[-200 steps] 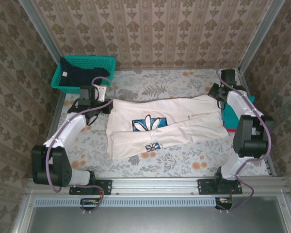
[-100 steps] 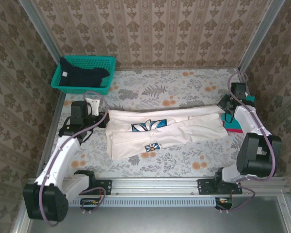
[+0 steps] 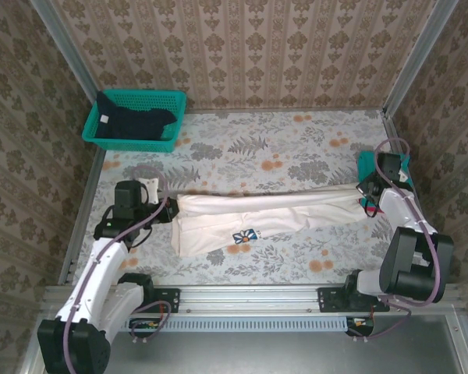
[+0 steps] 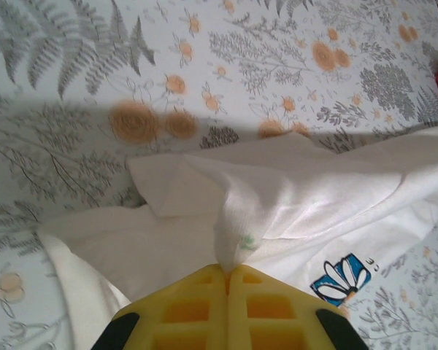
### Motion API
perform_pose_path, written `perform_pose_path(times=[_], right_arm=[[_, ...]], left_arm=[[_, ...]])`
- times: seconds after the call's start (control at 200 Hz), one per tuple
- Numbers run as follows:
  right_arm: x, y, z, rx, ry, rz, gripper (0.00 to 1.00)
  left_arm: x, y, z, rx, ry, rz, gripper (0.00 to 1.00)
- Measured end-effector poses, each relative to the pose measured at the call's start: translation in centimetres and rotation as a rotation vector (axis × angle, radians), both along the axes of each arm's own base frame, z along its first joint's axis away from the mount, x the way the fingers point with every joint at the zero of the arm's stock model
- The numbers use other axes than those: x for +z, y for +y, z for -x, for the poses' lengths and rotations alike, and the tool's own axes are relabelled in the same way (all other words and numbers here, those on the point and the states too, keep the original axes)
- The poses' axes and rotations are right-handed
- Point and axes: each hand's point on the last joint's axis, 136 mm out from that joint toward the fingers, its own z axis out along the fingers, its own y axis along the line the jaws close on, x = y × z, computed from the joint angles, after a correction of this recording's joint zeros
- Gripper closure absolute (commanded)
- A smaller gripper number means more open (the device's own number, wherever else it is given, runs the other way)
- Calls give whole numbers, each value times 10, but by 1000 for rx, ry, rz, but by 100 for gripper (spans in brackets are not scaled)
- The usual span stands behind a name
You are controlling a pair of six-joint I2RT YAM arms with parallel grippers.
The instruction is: Fold and stack the t-shirts
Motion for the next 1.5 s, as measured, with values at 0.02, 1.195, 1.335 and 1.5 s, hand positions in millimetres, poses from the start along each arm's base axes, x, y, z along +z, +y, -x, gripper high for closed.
perform_pose_path(times=[0.02,1.195,1.335,1.5], right_arm=[[-3,-1,0,-2,7,-2,100],[-20,-4,-20,21,41,-67,100],[-31,-5,-17,15,71,-76,100],[-40,-4,-12,17,94,-82,100]], left_arm=[[-1,0,2,2,6,6,100],[1,7,42,158,225,171,100],[-25,7,53,182,304,188,100],[-43,11,54,249,358,201,100]])
